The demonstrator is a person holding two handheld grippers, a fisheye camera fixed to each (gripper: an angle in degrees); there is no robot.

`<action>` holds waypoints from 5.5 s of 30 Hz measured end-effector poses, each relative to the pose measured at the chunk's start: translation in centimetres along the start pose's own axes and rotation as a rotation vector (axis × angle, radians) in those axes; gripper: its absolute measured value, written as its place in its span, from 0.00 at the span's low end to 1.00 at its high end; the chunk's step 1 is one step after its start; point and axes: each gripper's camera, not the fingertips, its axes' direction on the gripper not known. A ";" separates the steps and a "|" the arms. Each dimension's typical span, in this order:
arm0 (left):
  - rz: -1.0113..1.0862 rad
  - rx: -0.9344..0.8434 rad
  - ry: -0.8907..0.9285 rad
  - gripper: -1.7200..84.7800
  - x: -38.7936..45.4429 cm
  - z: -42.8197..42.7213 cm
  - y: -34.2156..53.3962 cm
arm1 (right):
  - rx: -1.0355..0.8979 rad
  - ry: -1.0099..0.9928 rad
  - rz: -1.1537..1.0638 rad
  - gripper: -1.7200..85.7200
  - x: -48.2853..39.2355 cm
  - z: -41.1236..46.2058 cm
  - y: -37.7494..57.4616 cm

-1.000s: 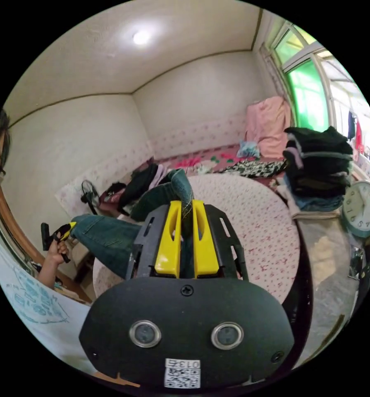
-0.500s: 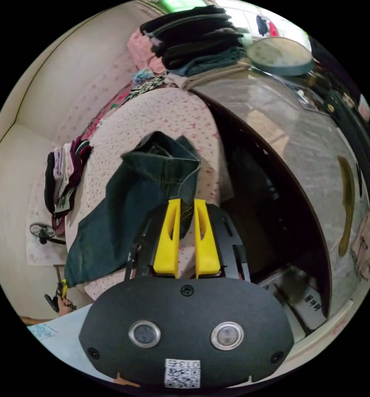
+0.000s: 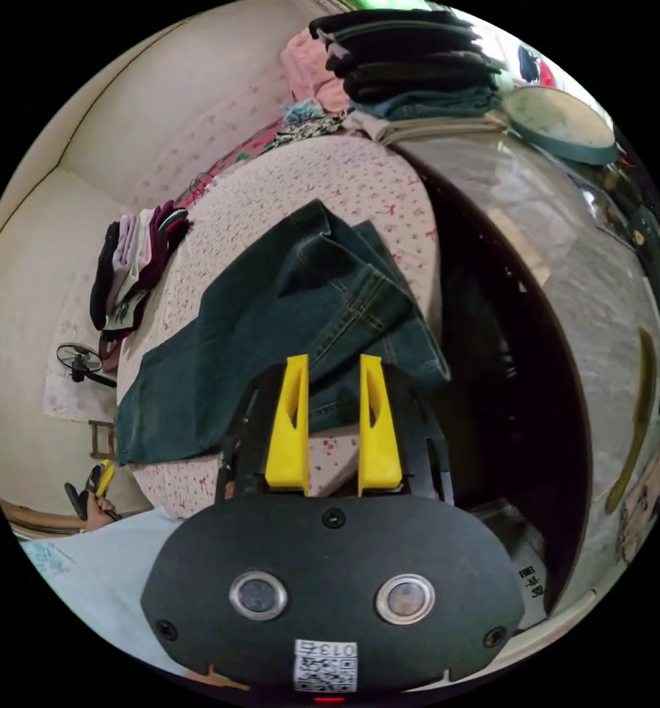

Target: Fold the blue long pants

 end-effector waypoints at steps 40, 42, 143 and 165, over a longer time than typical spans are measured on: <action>0.022 0.113 0.224 0.04 5.2 0.6 -22.4 | 0.255 -0.114 -0.280 0.04 -22.6 -0.6 -22.8; -0.037 0.155 0.271 0.05 3.7 0.8 -21.8 | 0.164 -0.091 -0.217 0.04 -23.9 2.2 -24.0; 1.288 -0.678 -0.146 0.04 21.2 34.2 13.9 | -0.004 0.131 0.008 0.07 4.2 0.0 11.1; 1.108 -0.485 -0.141 0.03 22.8 40.8 7.1 | 0.023 0.383 -0.408 0.03 -7.9 10.7 0.5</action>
